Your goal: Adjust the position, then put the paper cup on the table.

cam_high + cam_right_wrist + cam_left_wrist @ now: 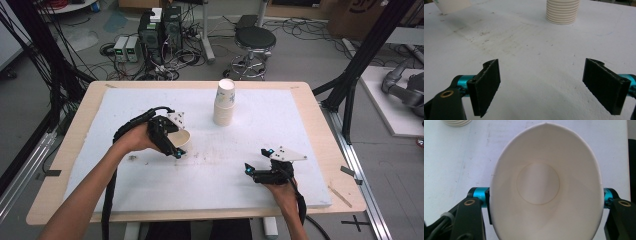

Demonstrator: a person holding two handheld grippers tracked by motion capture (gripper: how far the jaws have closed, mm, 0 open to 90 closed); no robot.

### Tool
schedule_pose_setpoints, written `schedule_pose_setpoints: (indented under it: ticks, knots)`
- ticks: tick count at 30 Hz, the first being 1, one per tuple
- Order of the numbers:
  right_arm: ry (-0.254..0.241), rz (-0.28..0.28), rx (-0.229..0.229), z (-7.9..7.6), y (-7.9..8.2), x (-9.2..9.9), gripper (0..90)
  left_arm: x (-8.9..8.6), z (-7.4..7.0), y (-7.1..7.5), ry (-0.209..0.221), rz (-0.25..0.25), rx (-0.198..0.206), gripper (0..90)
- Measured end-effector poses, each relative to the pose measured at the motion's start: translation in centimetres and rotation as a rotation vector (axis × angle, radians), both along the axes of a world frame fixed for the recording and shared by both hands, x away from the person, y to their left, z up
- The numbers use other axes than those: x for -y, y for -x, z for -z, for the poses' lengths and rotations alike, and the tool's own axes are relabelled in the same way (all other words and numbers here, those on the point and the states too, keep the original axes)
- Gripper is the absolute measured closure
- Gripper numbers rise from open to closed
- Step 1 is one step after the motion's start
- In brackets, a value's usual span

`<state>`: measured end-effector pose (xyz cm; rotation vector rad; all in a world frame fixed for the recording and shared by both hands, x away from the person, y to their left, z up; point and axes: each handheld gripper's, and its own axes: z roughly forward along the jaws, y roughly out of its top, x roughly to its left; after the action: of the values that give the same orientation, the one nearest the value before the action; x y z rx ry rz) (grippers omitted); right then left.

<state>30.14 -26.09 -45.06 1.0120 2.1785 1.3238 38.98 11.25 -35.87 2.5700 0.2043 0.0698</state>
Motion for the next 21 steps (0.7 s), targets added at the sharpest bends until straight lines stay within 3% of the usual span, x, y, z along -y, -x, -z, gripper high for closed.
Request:
schedule_pose_setpoints:
  ticks: [14, 21]
  knots:
    - [0.002, -0.015, 0.005, 0.0, 0.0, 0.0, 14.6, 0.5, 0.6, -0.3, -0.003, 0.004, -0.003, 33.2]
    - [0.001, -0.017, 0.004, 0.0, 0.0, 0.1, 14.6, 1.1, 1.8, -0.7, -0.027, -0.014, -0.025, 33.2]
